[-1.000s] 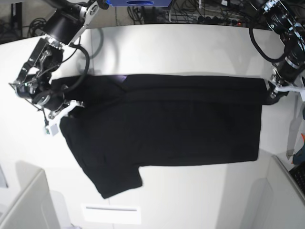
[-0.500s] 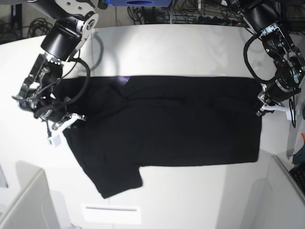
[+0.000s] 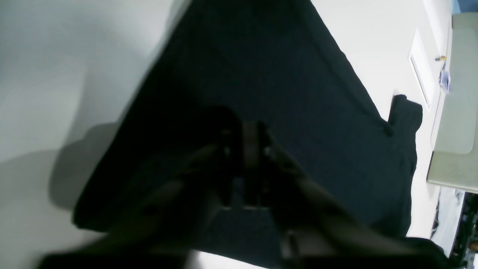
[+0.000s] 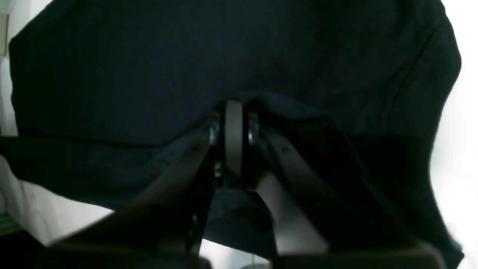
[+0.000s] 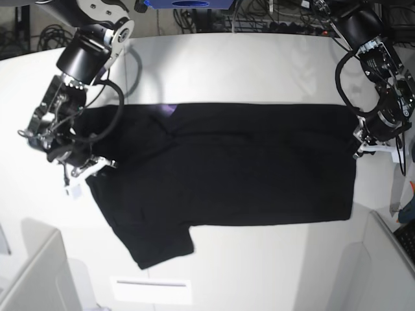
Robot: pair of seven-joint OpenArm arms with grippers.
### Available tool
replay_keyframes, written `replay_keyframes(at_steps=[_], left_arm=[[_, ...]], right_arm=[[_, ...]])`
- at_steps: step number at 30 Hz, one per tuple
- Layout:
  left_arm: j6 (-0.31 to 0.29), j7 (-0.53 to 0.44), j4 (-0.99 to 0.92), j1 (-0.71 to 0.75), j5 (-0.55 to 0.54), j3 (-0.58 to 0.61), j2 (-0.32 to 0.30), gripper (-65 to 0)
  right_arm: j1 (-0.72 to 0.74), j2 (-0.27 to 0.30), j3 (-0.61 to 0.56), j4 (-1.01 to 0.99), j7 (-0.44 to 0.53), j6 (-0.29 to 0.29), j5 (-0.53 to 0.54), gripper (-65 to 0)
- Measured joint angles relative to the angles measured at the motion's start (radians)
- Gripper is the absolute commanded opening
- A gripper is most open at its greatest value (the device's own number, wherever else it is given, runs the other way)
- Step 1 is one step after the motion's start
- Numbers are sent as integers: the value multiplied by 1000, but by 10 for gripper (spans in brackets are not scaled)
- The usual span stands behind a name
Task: Fold the T-shirt properly
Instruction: 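Lift the shoulders and drag the shirt toward the robot to straighten it, then lower the shirt flat and open both grippers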
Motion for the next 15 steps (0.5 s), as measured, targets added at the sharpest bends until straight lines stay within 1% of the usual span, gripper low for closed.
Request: replay_keyframes(at_steps=[1, 2, 3, 4, 5, 6, 7, 9, 10, 11, 13, 15], left_arm=[[0, 1, 0, 2, 1, -1, -5, -321], [-2, 0, 1, 5, -6, 0, -9, -244], [-2, -1, 1, 7, -8, -1, -11, -179], [-1, -2, 2, 8, -6, -6, -12, -130], [-2, 2, 8, 10, -8, -27, -6, -109], [-5, 5, 29, 10, -10, -63, 5, -110], [-5, 4, 61, 20, -14, -99, 6, -118], [-5, -8, 148, 72, -16, -143, -8, -135], [-5, -10, 192, 108, -13, -153, -15, -143], [-3, -19, 219, 143, -15, -156, -14, -150], [-10, -14, 233, 199, -19, -154, 22, -160], [-10, 12, 204, 230, -11, -156, 72, -163]], right_arm=[[-21, -3, 0, 31, 2, 0, 1, -396], [-45, -6, 3, 62, -2, 1, 0, -329], [-67, -11, 7, 95, -5, -1, -7, -293], [-88, -23, 11, 140, -2, -7, -18, -290], [-109, -43, 34, 196, 9, -7, -13, -290], [-129, -66, 62, 258, 28, -5, 5, -290], [-145, -76, 75, 315, 34, -8, 5, -290], [-182, -92, 105, 420, 24, -5, 0, -290], [-209, -94, 115, 466, 11, -10, 0, -290], [-236, -95, 130, 503, -13, -26, 3, -290], [-294, -112, 165, 532, -17, -74, 9, -290], [-343, -131, 219, 518, -34, -101, 1, -290]])
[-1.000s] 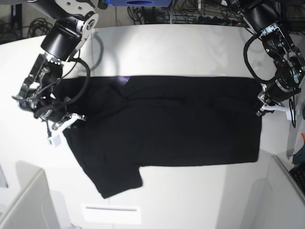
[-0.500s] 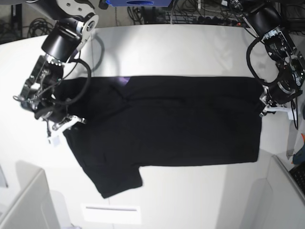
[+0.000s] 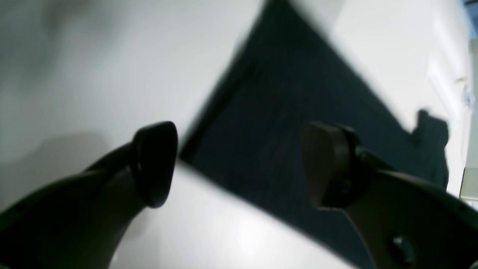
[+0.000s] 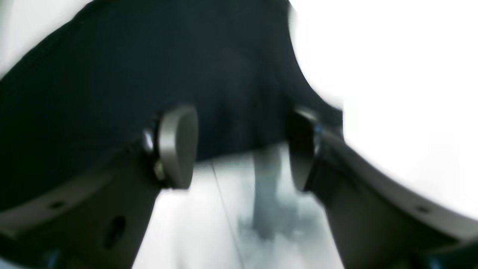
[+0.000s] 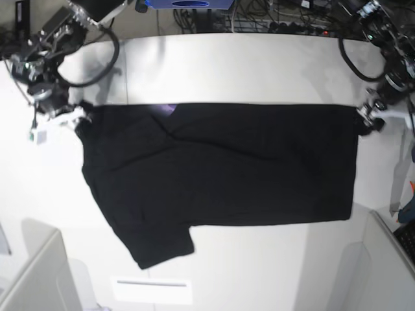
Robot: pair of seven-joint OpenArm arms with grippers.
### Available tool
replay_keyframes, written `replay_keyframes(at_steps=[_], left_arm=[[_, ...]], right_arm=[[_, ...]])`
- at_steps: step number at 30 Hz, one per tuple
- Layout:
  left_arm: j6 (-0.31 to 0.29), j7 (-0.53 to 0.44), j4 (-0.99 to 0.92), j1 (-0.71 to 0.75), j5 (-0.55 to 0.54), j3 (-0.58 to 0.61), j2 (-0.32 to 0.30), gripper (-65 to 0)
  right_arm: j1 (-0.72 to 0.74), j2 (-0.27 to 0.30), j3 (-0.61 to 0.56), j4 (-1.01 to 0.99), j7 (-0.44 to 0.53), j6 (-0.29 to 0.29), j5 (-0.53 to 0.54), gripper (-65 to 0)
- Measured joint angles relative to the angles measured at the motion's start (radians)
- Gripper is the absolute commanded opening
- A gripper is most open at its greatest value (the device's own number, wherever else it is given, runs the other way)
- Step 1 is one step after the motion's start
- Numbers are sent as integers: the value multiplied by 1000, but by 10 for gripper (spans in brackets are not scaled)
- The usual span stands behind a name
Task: Fold the T-shirt properly
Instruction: 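Lower the shirt flat and open both grippers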
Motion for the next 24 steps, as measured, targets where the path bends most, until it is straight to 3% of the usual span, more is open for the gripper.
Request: replay_keyframes(at_steps=[4, 9, 12, 16, 24], left_arm=[[2, -80, -103, -16, -2, -42, 30, -163], [5, -113, -210, -42, 5, -39, 37, -163], [2, -119, -254, -82, 5, -40, 31, -165], [2, -119, -282, -117, 1, -39, 29, -165], [2, -130, -285, -122, -8, 65, 29, -166]], right_arm=[[-82, -10, 52, -32, 128, -6, -1, -288], [-138, -12, 53, -105, 174, -4, 59, -287], [-132, -13, 71, -200, 179, -8, 135, -287], [-95, -11, 85, -288, 187, -12, 130, -287], [-33, -8, 84, -393, 307, -10, 148, -288]])
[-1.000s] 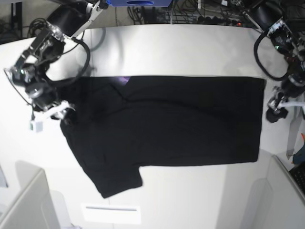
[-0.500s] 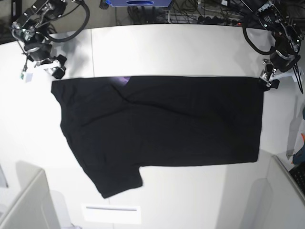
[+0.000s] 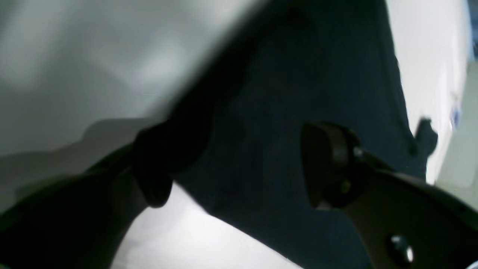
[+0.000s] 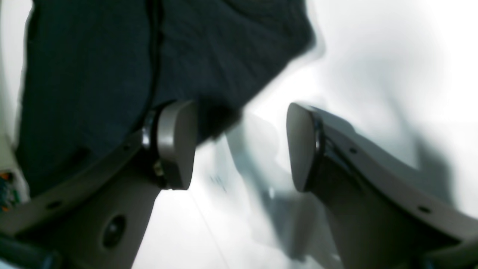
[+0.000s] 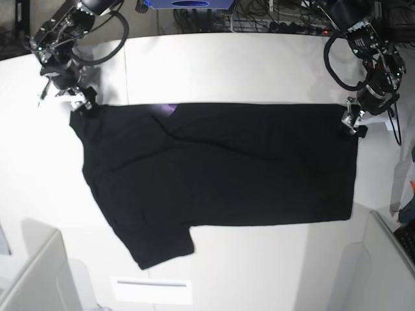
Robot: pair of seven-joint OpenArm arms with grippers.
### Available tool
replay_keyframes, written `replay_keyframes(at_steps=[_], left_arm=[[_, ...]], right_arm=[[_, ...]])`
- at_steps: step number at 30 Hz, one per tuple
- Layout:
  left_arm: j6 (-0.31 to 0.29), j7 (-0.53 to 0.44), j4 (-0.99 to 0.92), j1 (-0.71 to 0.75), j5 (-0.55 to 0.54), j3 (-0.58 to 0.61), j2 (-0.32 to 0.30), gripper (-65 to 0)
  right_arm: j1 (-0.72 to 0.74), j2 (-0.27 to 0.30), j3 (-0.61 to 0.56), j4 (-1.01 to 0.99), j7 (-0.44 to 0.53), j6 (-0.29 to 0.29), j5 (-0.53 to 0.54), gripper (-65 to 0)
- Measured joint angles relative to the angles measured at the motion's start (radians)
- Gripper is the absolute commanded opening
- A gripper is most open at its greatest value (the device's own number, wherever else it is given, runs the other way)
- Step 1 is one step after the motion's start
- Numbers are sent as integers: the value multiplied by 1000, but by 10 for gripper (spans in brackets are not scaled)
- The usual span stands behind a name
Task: Fold the T-shirt properly
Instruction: 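Lower the shirt flat and open both grippers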
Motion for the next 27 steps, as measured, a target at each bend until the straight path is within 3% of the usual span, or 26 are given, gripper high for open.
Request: replay_keyframes(at_steps=[3, 8, 10, 12, 15, 19, 24, 27], left_arm=[[-2, -10, -30, 1, -14, -3, -8, -242], [-9, -24, -116, -10, -24, -6, -32, -540], [-8, -23, -126, -10, -24, -7, -33, -648], [-8, -21, -126, -9, -24, -6, -33, -650], [-8, -14, -131, -9, -27, -2, -42, -650], [-13, -13, -122, 11, -32, 3, -51, -650], [-5, 90, -45, 114, -20, 27, -129, -650], [-4, 106, 29, 203, -7, 28, -136, -650]], right_arm=[[17, 13, -2, -27, 10, -40, 11, -288], [29, 18, -1, -66, 27, -45, 34, -290], [37, 32, -6, -83, 30, -45, 37, -318], [42, 46, -8, -107, 30, -46, 41, -419], [40, 51, 0, -122, 29, -54, 31, -650], [21, 44, -2, -103, 23, -53, 29, -650], [-89, 32, -9, 18, -13, -63, 8, -650], [-159, 26, -11, 85, -29, -64, 0, -650]])
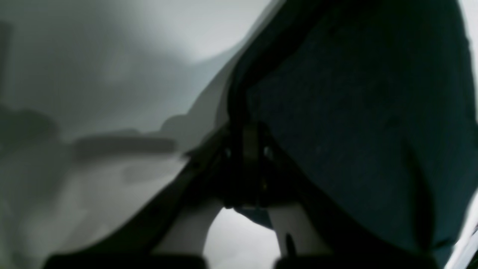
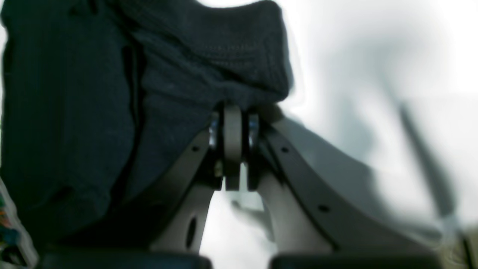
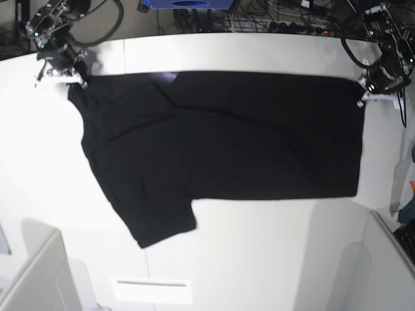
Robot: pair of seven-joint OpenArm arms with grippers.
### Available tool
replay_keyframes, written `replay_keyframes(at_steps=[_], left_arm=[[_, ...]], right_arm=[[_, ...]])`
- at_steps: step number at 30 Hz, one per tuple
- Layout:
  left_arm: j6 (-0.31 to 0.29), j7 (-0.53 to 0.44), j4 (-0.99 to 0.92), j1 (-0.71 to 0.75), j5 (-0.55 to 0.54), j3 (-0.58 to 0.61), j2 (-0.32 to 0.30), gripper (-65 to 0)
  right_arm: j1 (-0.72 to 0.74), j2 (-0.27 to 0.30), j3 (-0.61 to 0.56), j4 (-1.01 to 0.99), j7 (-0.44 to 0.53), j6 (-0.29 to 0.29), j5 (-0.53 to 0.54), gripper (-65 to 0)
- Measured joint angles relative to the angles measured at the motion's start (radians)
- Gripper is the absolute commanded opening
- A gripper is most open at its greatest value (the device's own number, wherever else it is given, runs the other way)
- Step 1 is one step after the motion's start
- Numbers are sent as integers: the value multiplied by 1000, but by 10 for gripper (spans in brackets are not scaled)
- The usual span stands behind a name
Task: Fold the T-shirt properly
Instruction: 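Lower the shirt flat and open both grippers, then grasp the hem with both grippers and fold it up onto the shoulders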
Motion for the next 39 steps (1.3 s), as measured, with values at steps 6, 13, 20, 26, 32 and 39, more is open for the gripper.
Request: replay_keyframes(at_steps=[6, 13, 20, 26, 32, 39], left_arm=[[0, 3, 55, 102, 1, 1, -14, -650], [0, -3, 55, 115, -6, 1, -14, -650], [0, -3, 56, 123, -7, 1, -14, -650], [-4, -6, 63, 135, -26, -19, -17, -290], [4, 3, 58, 150, 12, -165, -13, 0], [-74, 1, 138, 117, 21, -271, -15, -56]], right_arm=[[-117, -19, 1, 60, 6, 0, 9, -650], [-114, -13, 4, 64, -55, 0, 11, -650], [-114, -13, 5, 65, -62, 0, 13, -650], [-142, -16, 5, 138, -77, 0, -9, -381], [-153, -17, 7, 188, -32, -4, -8, -362], [-129, 11, -7, 196, 79, -60, -21, -357]])
